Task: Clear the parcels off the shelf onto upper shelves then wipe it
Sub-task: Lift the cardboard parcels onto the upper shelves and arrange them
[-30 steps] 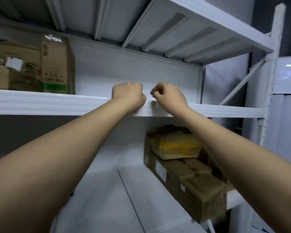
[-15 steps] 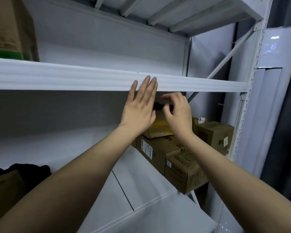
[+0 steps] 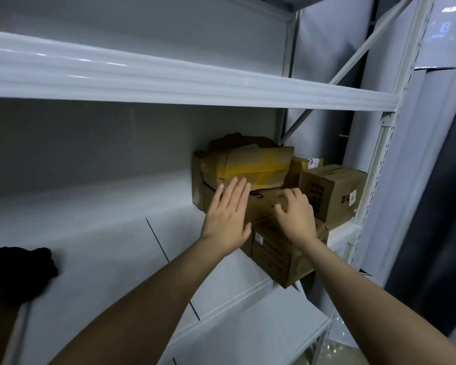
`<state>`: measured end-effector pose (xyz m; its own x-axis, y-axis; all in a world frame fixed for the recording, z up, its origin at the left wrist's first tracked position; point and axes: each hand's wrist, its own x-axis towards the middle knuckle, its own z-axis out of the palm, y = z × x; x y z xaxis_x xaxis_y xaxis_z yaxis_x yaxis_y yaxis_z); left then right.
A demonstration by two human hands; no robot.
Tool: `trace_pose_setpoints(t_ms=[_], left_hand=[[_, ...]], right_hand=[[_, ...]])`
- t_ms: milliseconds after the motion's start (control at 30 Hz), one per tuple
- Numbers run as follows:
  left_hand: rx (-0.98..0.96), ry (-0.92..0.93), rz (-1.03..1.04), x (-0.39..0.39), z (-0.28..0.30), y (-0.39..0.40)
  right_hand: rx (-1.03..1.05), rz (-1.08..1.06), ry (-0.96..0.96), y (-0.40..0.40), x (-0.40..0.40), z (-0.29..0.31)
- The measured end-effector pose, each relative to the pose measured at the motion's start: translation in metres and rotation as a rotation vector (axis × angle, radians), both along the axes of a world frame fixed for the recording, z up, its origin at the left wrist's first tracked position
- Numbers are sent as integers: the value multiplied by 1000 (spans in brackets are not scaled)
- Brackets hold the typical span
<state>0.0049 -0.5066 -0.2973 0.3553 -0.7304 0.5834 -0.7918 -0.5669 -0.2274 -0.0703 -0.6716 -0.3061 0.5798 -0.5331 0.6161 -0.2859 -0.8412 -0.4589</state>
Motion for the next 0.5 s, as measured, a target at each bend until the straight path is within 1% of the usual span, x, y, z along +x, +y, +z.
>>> trace_pose_setpoints(t_ms=[133,267,400,500], left_hand=[[51,346,-3,-5,-32,-30],[-3,786,89,-13,-53,-71],[-182,1140,168,-17,-69,-104],[-434,1280,180,-28,-79,-128]], right_hand=[[56,-132,252,-32,-3,-23],[110,-156,360,-71,-8,-42],[158,-113,449,-99,-9,-52],[218,-82,464,-117,-9,-58]])
